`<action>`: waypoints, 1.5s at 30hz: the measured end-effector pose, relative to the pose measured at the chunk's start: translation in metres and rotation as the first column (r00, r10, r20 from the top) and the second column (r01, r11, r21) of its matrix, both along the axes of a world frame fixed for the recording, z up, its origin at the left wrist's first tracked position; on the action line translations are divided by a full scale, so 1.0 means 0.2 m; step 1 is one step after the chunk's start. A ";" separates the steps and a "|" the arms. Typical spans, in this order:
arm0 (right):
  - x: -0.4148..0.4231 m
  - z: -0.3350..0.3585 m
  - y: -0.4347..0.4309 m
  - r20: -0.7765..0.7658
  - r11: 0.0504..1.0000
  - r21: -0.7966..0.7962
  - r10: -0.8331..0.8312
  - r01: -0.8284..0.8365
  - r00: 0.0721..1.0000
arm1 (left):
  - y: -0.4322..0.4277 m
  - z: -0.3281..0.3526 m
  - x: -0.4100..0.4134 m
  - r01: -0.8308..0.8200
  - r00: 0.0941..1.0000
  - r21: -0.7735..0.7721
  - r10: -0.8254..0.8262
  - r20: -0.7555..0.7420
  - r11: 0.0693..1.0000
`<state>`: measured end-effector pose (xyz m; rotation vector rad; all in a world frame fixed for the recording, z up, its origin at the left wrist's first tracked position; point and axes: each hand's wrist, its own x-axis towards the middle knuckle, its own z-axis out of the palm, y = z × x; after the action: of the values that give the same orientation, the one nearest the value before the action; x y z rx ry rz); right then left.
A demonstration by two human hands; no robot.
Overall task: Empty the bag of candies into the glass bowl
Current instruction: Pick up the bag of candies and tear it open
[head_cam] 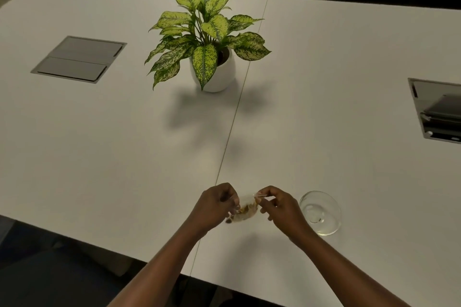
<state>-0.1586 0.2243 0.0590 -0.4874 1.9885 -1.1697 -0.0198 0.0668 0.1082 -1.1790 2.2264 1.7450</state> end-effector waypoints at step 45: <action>-0.47 0.57 0.63 0.022 0.919 -0.388 0.087 -0.071 0.996 | 0.77 0.51 -0.49 -0.098 0.986 -0.001 0.097 -0.133 0.995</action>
<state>-0.2532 0.3505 0.1730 -0.7309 1.6875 -1.5161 -0.1176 0.2217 0.2093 -1.2275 2.2863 1.9074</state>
